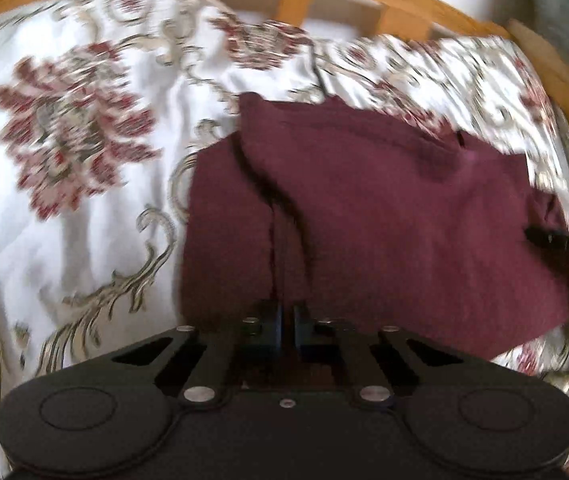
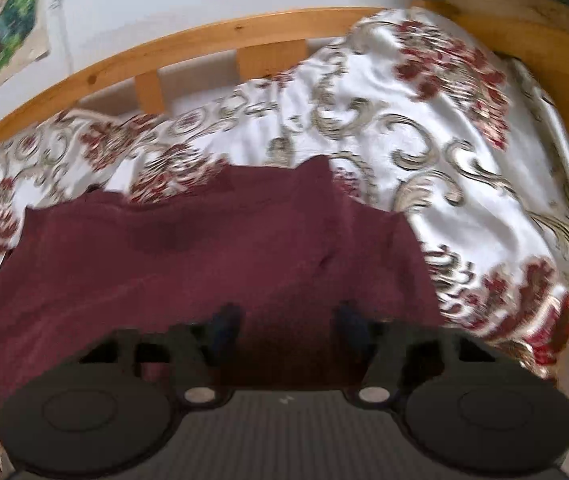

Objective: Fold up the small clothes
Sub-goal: 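Lower the folded hem onto the shirt and open both grippers, then move the left gripper to the shirt's side edge and grasp it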

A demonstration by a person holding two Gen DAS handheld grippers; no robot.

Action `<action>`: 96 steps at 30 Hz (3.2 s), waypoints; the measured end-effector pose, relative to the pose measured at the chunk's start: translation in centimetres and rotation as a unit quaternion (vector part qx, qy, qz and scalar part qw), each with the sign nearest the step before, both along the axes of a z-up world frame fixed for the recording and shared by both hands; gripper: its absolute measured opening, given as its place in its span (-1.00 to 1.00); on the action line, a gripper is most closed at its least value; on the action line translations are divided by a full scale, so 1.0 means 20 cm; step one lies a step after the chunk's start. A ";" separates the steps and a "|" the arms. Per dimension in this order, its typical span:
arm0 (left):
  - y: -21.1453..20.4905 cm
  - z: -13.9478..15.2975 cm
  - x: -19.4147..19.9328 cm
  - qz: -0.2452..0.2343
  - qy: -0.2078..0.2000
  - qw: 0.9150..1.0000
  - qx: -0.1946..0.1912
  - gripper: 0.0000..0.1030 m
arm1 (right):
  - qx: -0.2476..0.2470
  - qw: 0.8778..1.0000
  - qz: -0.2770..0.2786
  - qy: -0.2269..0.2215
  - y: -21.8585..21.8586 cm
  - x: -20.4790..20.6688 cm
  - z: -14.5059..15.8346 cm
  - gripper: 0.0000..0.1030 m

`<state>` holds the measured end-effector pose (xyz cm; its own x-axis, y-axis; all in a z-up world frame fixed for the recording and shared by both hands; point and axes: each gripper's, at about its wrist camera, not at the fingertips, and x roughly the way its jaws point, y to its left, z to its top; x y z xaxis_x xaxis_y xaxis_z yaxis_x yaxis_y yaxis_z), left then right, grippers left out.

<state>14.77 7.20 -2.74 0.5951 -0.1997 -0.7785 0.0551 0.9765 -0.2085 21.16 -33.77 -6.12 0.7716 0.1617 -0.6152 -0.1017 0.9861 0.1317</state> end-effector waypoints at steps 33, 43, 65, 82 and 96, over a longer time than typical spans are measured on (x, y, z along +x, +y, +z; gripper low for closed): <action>0.08 -0.06 -0.09 0.082 0.026 0.994 -0.062 -0.78 | 0.008 0.997 -0.067 -0.034 -0.04 -0.23 -0.03 -0.80; 0.08 -0.05 -0.10 0.086 0.025 0.993 -0.072 -0.31 | -0.001 0.996 -0.067 -0.051 -0.03 -0.26 0.01 -0.47; 0.15 -0.01 -0.03 0.083 -0.021 0.994 -0.061 0.95 | -0.035 0.993 -0.018 -0.111 0.30 -0.50 0.10 1.00; 0.12 -0.15 0.11 0.068 -0.018 0.997 -0.044 0.98 | -0.121 0.988 0.037 -0.085 0.66 -0.49 -0.15 1.00; 0.12 -0.13 0.10 0.061 -0.032 0.997 -0.020 0.77 | -0.122 0.987 0.032 -0.096 0.66 -0.51 -0.19 1.00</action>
<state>16.83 9.58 -5.31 0.6650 -0.1537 -0.7309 -0.0486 0.9676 -0.2477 10.89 -20.59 -9.90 0.8704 0.0797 -0.4859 -0.1653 0.9768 -0.1358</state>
